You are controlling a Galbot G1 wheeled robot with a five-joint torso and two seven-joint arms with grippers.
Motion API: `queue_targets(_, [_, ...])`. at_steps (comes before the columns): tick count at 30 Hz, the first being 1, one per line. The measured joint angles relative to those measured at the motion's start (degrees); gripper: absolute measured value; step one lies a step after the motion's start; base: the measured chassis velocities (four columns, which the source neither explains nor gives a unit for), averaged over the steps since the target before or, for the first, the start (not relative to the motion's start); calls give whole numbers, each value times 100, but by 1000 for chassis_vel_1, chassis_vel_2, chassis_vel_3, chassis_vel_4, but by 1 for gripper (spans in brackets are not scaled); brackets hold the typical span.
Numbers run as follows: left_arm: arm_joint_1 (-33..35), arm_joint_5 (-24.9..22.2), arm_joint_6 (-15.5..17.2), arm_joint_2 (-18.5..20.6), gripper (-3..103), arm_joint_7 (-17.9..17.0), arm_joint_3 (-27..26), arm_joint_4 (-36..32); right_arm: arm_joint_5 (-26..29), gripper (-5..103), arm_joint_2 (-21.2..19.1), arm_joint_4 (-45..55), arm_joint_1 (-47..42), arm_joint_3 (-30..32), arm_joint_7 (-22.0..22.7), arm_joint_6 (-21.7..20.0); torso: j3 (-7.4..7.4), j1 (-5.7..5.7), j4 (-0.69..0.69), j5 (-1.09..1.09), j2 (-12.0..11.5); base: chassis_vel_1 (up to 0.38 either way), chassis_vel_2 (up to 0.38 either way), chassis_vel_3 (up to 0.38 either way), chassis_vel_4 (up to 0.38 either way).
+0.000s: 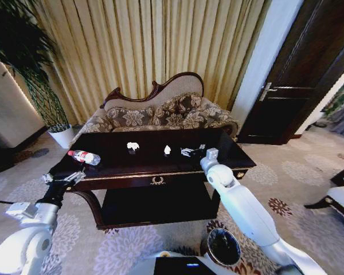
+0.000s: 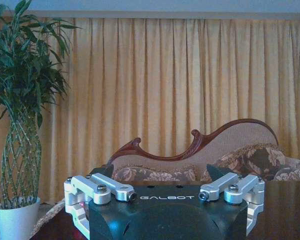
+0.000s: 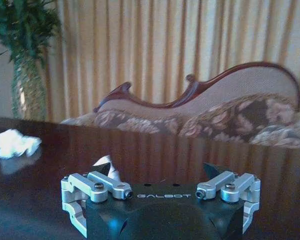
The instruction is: Move to the front of the table and place the trash on the table into the trash bin.
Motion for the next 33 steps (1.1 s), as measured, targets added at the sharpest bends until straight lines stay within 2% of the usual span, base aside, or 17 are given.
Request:
queue_targets(4, [16,-2,-9,-5,100,3,23,-24,44,100,-124,-213,251,-478,0,128,0,0,0,0,0,0,0,0,0])
queue_targets(12, [29,-9,-10,-41,100,5,48,-87,103,100,-233,-282,490,-772,0,161,0,0,-1,0,0,0,0,0,0])
queue_targets(21, [31,0,-14,-104,100,12,90,-108,432,100,-2,-525,828,-1020,0,43,0,0,-1,-1,0,0,0,0,0])
queue_targets(33, [50,5,-67,-137,100,25,89,-80,414,100,183,-953,1047,-1126,0,38,0,0,-2,0,0,0,0,0,0])
